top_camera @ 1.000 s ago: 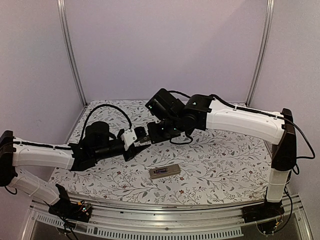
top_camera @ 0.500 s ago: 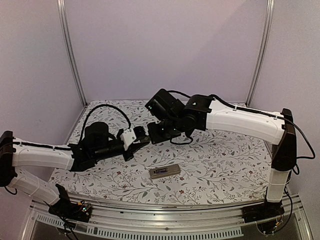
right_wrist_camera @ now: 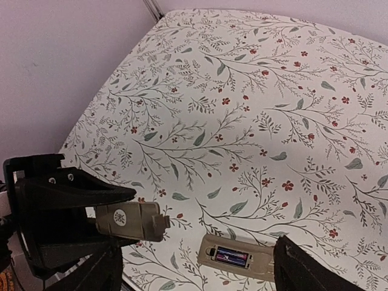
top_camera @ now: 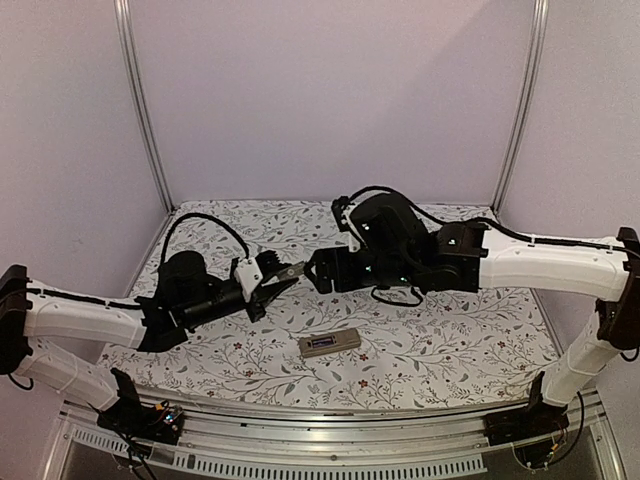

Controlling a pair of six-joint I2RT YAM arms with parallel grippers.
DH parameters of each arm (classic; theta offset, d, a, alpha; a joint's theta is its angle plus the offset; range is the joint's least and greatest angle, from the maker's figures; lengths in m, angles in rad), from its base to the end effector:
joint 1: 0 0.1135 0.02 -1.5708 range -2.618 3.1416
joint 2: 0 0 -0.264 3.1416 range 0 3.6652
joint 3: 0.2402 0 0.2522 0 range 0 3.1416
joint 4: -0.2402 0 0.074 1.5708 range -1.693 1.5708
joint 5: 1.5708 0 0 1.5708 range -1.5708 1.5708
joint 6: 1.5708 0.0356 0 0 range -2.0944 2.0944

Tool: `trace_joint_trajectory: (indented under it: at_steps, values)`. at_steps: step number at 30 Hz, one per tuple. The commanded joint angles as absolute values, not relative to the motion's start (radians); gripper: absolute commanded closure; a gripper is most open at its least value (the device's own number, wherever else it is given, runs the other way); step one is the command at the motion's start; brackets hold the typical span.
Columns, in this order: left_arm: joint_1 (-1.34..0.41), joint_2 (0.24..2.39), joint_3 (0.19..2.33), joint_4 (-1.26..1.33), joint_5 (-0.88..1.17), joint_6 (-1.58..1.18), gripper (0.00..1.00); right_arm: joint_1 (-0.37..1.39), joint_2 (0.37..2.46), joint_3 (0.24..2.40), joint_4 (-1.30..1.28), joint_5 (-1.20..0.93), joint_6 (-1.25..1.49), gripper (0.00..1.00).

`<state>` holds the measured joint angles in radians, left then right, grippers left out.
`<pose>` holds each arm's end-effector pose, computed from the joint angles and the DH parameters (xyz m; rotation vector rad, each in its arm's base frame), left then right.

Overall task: Load the batteries into the remote control
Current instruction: Pass from the right arm to the left, then pass from the left arm to the right

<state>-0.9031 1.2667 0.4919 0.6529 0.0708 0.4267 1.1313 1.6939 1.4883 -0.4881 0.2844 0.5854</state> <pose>0.1631 -0.2110 0.2236 1.0965 1.3118 -0.4156 0.1740 0.3465 0.3151 -0.4707 2.2539 0.6004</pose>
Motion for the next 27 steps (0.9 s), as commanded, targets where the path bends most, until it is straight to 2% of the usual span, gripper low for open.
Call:
trace_joint_trajectory:
  at_steps: [1,4,9,13,16,27]
  values:
    - [-0.915,1.242,0.464,0.895,0.093,0.364,0.91,1.096,1.44,1.151,0.1,0.099,0.611,0.13]
    - [-0.917,1.251,0.464,1.026,0.147,0.313,0.91,1.054,1.342,1.009,0.299,0.04,0.678,0.14]
    - [-0.931,1.293,0.472,1.172,0.182,0.298,0.9,1.053,1.304,0.977,0.411,-0.064,0.674,0.21]
    - [-0.936,1.32,0.493,1.201,0.178,0.305,0.9,1.055,1.356,1.017,0.416,-0.103,0.674,0.27]
    - [-0.941,1.326,0.502,1.212,0.173,0.321,0.9,1.06,1.391,1.043,0.415,-0.121,0.657,0.39]
    - [-0.942,1.315,0.503,1.193,0.15,0.339,0.9,1.083,1.47,1.107,0.345,-0.134,0.63,0.48]
